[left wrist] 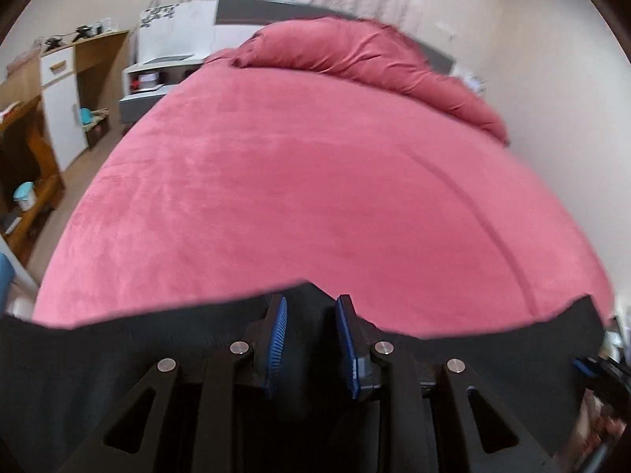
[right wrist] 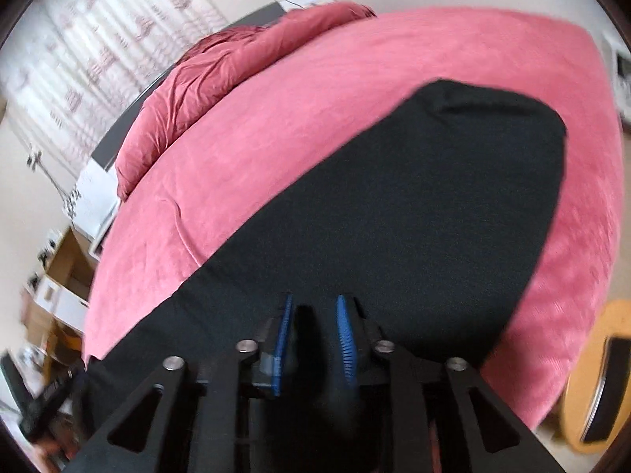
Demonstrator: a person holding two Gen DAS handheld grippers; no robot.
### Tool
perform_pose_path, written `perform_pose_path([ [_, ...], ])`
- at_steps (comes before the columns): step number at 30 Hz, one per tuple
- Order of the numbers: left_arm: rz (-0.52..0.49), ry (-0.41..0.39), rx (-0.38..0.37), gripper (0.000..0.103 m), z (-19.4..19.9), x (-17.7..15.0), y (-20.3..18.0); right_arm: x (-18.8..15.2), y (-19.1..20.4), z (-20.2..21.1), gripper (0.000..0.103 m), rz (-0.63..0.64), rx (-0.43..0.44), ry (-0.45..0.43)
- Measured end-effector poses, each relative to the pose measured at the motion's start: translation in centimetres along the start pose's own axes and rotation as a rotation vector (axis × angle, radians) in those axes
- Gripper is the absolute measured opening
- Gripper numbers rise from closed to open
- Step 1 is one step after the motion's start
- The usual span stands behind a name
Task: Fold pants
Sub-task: 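Grasp a leg cuff with the right tool and lift it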
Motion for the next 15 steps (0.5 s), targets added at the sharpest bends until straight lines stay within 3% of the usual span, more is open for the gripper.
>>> perform_pose_path([
  [2, -0.036, 0.003, -0.032, 0.027, 1.2, -1.6, -1.3, 0.1, -1.3, 0.3, 0.026, -0.04, 0.003, 0.005],
  [4, -0.075, 0.056, -0.05, 0.027, 1.2, -3.9, -2.4, 0.4, -2.6, 0.3, 0.024, -0.081, 0.019, 0.017],
  [7, -0.091, 0.139, 0.013, 0.026, -0.1, -7.1, -2.1, 1.2, -4.9, 0.5, 0.022, -0.151, 0.022, 0.014],
  [9, -0.056, 0.096, 0.01, 0.026, 0.8, -7.7, -2.0, 1.6, -5.8, 1.1, 0.023, -0.168, 0.031, 0.01],
  [14, 0.01, 0.105, 0.007, 0.027, 3.0, -8.7, -2.6, 1.8, -7.5, 3.5, 0.028, -0.137, 0.021, -0.033],
  [15, 0.018, 0.101, -0.006, 0.027, 3.5, -9.1, -2.8, 1.9, -8.2, 4.1, 0.037, -0.152, 0.024, -0.047],
])
Point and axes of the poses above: each gripper's, at about its wrist camera, not at the fingertips, and z roughly against the way its jaws point, y to its left, x to its top, the point moved 4 cm from there along -z, roughly the way its jaws point, and after that the axes turned 7 degrees about -x, right-handed, at the moved point
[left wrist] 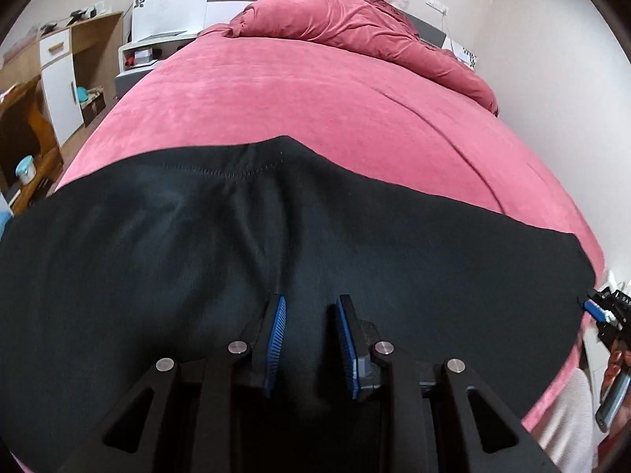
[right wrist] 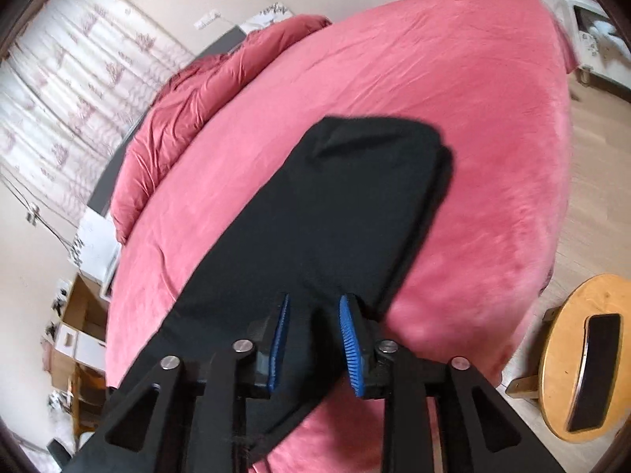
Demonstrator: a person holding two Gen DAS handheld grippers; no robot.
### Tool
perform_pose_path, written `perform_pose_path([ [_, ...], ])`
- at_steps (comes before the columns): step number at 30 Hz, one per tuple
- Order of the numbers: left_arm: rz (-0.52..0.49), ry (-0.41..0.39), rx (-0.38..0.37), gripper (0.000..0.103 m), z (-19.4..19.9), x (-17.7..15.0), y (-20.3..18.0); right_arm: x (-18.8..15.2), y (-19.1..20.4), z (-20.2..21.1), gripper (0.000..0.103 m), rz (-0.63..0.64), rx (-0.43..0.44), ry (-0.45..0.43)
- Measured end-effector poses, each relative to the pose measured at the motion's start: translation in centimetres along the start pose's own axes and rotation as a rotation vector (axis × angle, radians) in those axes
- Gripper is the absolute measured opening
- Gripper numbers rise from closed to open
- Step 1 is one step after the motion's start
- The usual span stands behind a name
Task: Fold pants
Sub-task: 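Grasp a leg cuff with the right tool and lift it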
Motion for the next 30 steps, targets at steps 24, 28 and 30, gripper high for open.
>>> perform_pose_path([
  [24, 0.064, 0.072, -0.092, 0.031, -0.4, -3.2, -0.9, 7.1, -6.7, -5.0, 0.05, -0.291, 0.166, -0.036],
  [28, 0.075, 0.06, -0.089, 0.032, -0.3, -3.2, -0.8, 7.4, -6.7, -5.4, 0.029, -0.341, 0.169, -0.006],
  [30, 0.079, 0.056, -0.094, 0.032, -0.4, -3.1, -0.7, 7.7, -6.2, -4.8, 0.026, -0.35, 0.184, -0.003],
])
Point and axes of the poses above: each gripper's, at about its wrist camera, not at the fingertips, and z roughly against the way its jaws point, y to its left, x to its top, the point moved 4 cm from there along -z, roughly the way its jaws point, and after that the axes turned 7 degrees about -x, right-handed, at the moved point
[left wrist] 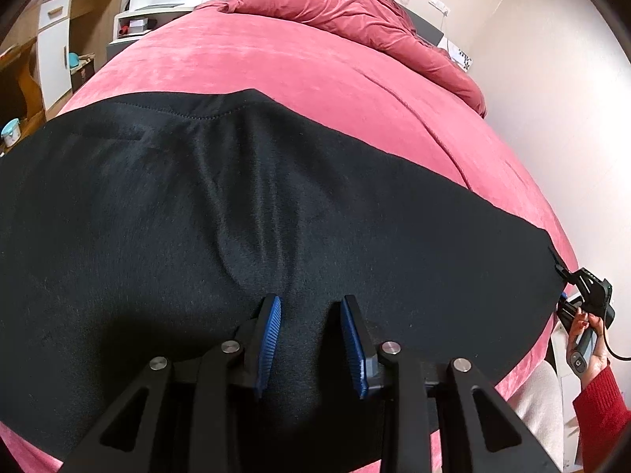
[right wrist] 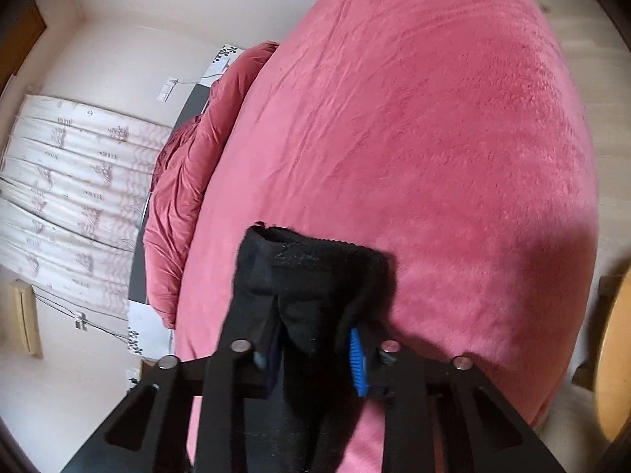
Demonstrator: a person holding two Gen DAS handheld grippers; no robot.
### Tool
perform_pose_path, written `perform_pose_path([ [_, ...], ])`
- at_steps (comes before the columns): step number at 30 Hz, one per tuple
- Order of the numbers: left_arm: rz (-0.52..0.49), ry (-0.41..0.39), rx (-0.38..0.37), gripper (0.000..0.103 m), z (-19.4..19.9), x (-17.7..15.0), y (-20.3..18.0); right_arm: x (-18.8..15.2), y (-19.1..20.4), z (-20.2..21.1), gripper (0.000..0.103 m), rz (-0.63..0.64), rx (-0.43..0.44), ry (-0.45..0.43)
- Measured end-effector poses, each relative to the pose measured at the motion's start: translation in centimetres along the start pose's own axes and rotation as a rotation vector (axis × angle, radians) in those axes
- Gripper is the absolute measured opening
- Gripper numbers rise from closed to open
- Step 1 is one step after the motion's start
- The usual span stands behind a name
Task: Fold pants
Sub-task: 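Grasp a leg cuff with the right tool and lift it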
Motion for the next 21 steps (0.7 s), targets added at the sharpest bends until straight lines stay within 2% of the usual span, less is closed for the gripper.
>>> perform_pose_path([
  [5, 0.021, 0.011, -0.013, 0.032, 0.5, 0.4, 0.3, -0.3, 3.3, 2.4, 0.023, 0.043, 0.025, -0.014],
  [10, 0.037, -0.006, -0.021, 0.032, 1.8, 0.6, 1.1, -1.4, 8.8, 5.6, 0.022, 0.151, 0.047, -0.044],
  [17, 0.051, -0.057, -0.004, 0.032, 4.2, 0.4, 3.3, -5.6, 16.1, 9.8, 0.022, 0.262, 0.132, -0.074],
  [21, 0.108, -0.067, -0.002, 0.032, 5.4, 0.0, 5.2, -8.9, 19.9, 11.6, 0.022, 0.342, 0.167, -0.08],
])
Point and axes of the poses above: each gripper's, at about its wrist camera, not at the fingertips, and z roughly against the way its jaws point, y to its left, x to its top, the point moved 4 cm from there along -z, roughly the way its jaws point, and after that the axes turned 7 degrees about -x, right-handed, at the moved point
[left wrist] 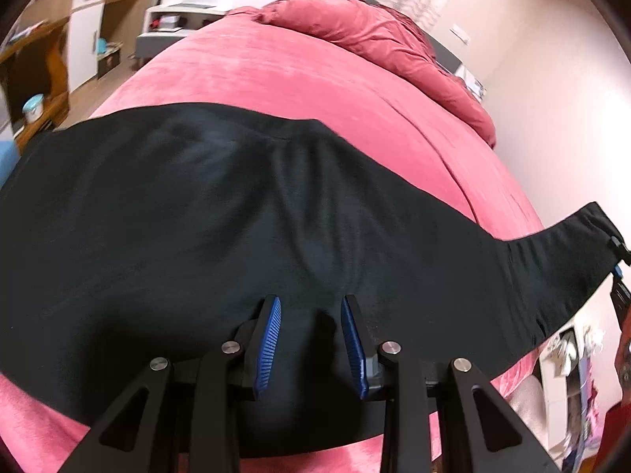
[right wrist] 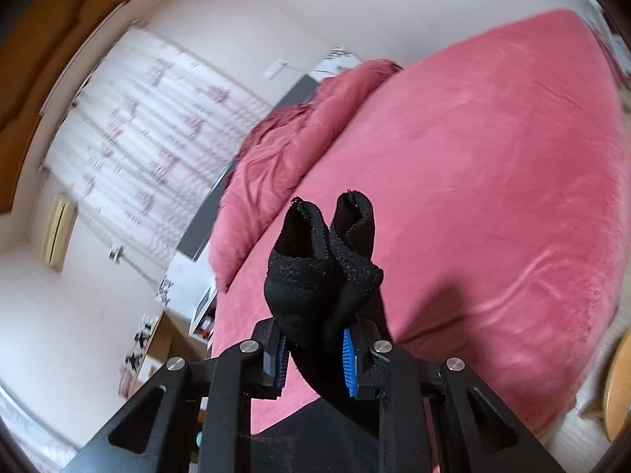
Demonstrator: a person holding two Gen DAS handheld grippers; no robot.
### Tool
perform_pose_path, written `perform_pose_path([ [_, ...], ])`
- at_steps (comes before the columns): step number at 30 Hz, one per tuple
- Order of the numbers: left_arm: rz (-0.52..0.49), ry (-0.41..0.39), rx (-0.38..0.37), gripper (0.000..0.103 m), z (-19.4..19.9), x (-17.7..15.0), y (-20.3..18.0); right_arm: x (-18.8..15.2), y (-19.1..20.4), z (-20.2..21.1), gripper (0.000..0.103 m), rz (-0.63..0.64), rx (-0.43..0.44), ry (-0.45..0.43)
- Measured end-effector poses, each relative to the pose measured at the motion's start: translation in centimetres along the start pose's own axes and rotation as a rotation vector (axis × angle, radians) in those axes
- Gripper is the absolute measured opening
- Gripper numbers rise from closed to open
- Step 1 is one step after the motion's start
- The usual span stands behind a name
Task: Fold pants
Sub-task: 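Grasp a leg cuff with the right tool and lift it, then bring the cuff over the trousers with the right tool while the left tool grasps the folded edge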
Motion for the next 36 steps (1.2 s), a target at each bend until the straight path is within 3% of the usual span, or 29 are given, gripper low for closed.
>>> perform_pose_path([
  [8, 0.039, -0.02, -0.007, 0.032, 1.4, -0.6, 2.1, -6.9, 9.7, 0.3, 0.022, 0.336, -0.036, 0.005],
  [14, 0.044, -0.02, -0.022, 0.032, 1.8, -1.0, 2.6, -14.2, 13.8, -2.1, 0.022, 0.491, 0.006, 0.108],
  [20, 0.048, -0.015, -0.034, 0.032, 1.7, -1.2, 2.5, -21.8, 14.8, -6.1, 0.022, 0.618, 0.009, 0.235],
  [26, 0.056, -0.017, -0.044, 0.032, 1.8, -1.5, 2.6, -28.7, 13.1, -9.9, 0.022, 0.715, -0.031, 0.365],
  [31, 0.052, -0.02, -0.044, 0.032, 1.7, -1.6, 2.7, -32.2, 12.0, -11.9, 0.023, 0.786, -0.065, 0.403],
  [35, 0.04, -0.021, -0.034, 0.032, 1.5, -1.8, 2.3, -34.1, 11.0, -12.9, 0.03, 0.805, -0.068, 0.457],
  [36, 0.037, -0.019, -0.037, 0.032, 1.5, -1.8, 2.1, -34.1, 10.9, -12.7, 0.039, 0.802, -0.052, 0.454],
])
Point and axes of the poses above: each gripper's, at about its wrist camera, not at the fingertips, and z roughly against the way its jaws point, y to its left, x to its top, the point moved 4 cm from there along -z, roughly the way its jaws point, and after that the axes turned 7 degrees about -x, right-handed, at the moved point
